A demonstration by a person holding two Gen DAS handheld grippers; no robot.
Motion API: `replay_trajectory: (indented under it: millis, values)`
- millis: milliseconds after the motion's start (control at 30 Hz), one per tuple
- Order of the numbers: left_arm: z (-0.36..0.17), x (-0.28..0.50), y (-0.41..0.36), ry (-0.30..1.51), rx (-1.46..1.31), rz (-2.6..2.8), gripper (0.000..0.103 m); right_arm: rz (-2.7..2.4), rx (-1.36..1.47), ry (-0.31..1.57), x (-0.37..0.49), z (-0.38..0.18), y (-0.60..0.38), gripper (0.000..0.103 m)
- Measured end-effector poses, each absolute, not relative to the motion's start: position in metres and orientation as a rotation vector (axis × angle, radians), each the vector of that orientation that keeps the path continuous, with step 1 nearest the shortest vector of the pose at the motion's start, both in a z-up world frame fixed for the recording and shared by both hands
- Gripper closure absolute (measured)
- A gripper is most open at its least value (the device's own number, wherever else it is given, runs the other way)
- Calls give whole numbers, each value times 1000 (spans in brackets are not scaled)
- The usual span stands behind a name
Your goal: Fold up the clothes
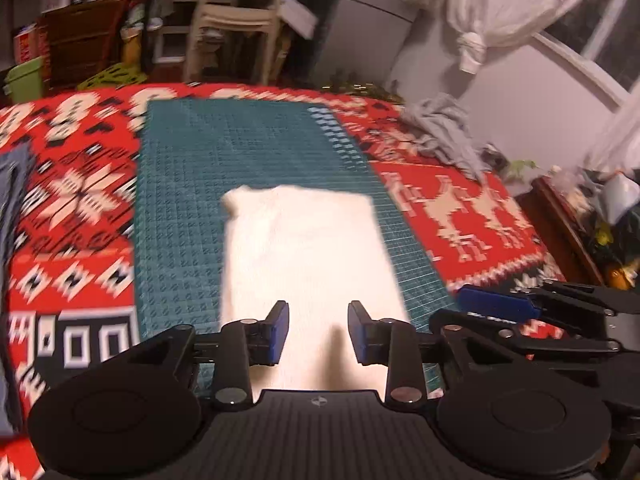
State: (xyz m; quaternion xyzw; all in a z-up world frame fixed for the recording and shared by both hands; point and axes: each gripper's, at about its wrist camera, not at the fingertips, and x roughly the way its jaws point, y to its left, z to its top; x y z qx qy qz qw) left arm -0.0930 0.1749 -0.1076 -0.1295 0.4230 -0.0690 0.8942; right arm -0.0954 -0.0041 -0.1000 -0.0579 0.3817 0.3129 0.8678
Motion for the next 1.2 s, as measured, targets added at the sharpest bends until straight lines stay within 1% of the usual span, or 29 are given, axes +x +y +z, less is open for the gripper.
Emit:
replay_trajectory:
  millis: [33, 133, 167, 200, 233, 267, 300, 367, 400, 467, 500, 567, 633, 867, 1100, 1200]
  values:
    - [-105, -90, 172, 872, -255, -150, 66, 644, -127, 794, -96, -99, -6, 66]
    - [-99, -83, 169, 862, -249, -160, 60, 615, -104, 802, -95, -97, -13, 61]
    - [-98, -80, 168, 862, -249, -164, 58, 606, -100, 807, -96, -96, -15, 57]
    - [-98, -76, 168, 863, -248, -167, 54, 601, -101, 815, -95, -97, -17, 51]
    - [-97, -73, 167, 864, -241, -165, 50, 595, -103, 824, -95, -98, -19, 47]
    - [-96, -71, 167, 865, -231, -161, 49, 589, -107, 830, -95, -99, -20, 40]
    - [-96, -69, 166, 867, -218, -160, 48, 582, -107, 830, -95, -99, -21, 36]
    - [-96, -66, 165, 871, -193, -164, 48, 566, -105, 827, -96, -99, -24, 34]
    - [-96, -67, 165, 872, -180, -169, 48, 558, -104, 826, -96, -98, -25, 31]
    - [-96, -69, 164, 875, -155, -177, 45, 556, -93, 828, -96, -98, -26, 26]
    - [-97, -71, 165, 873, -150, -171, 42, 555, -87, 829, -96, -98, -26, 26]
    - [-98, -78, 170, 862, -153, -144, 41, 559, -91, 826, -97, -98, -25, 25]
    - [-99, -86, 178, 848, -180, -105, 38, 577, -99, 821, -98, -99, -23, 22]
    - [-105, -120, 207, 802, -270, -8, 38, 610, -93, 863, -98, -111, -25, 21]
    - [-112, -148, 234, 802, -390, 8, 38, 627, -81, 876, -97, -114, -29, 21]
    - [-117, -158, 235, 802, -385, -5, 32, 644, -57, 876, -97, -114, -31, 21]
